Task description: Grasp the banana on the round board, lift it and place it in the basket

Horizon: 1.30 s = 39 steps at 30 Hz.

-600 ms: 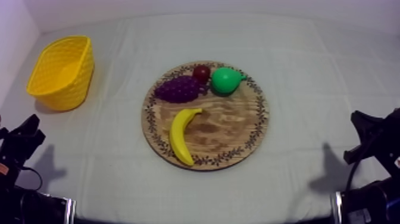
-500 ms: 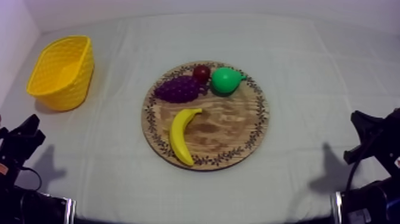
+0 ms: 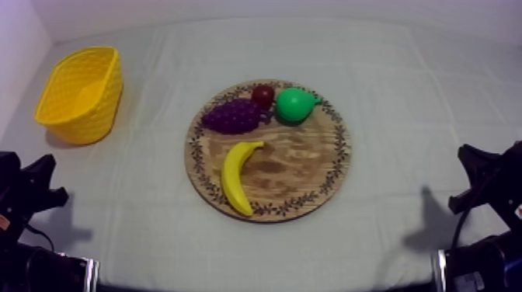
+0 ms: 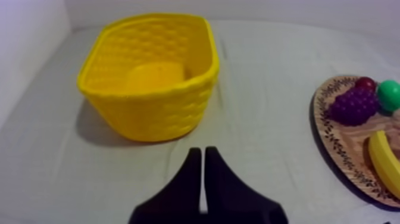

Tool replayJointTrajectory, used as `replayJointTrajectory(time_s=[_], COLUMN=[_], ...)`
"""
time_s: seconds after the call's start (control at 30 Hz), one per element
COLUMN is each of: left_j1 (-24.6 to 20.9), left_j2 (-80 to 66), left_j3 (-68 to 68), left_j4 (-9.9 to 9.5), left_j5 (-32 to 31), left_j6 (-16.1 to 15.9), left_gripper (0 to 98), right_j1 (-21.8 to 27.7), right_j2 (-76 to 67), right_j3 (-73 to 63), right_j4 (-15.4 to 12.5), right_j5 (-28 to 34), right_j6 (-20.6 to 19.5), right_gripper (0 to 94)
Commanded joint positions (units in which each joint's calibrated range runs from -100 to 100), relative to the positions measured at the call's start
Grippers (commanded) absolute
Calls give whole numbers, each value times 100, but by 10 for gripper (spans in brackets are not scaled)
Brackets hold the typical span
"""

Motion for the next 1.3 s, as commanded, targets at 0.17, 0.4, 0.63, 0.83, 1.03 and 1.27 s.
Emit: replayJointTrajectory(time_s=[0.17,0.4,0.63,0.83,1.03,1.27], left_j1=[386,829,1532,2084,2422,2693], left_j2=[465,1546,3024,4063,5059,6129], left_j3=[-228,-1943,-4204,-5529,-6073,-6130], left_j4=[-84,-75,-38,15,72,218], left_j5=[-312,298,1328,1803,2005,1934], left_j6=[282,591,1085,1379,1642,1937], left_gripper=[11,2,1,2,3,3], right_j1=[3,3,3,3,3,3], right_j2=[-4,-4,-4,-4,-4,-4], right_j3=[-3,-3,-3,-3,-3,-3], right_j4=[-2,-2,-2,-2,-2,-2], right_j5=[0,0,0,0,0,0], right_j6=[2,-1,1,3,3,0], right_gripper=[5,5,5,5,5,5])
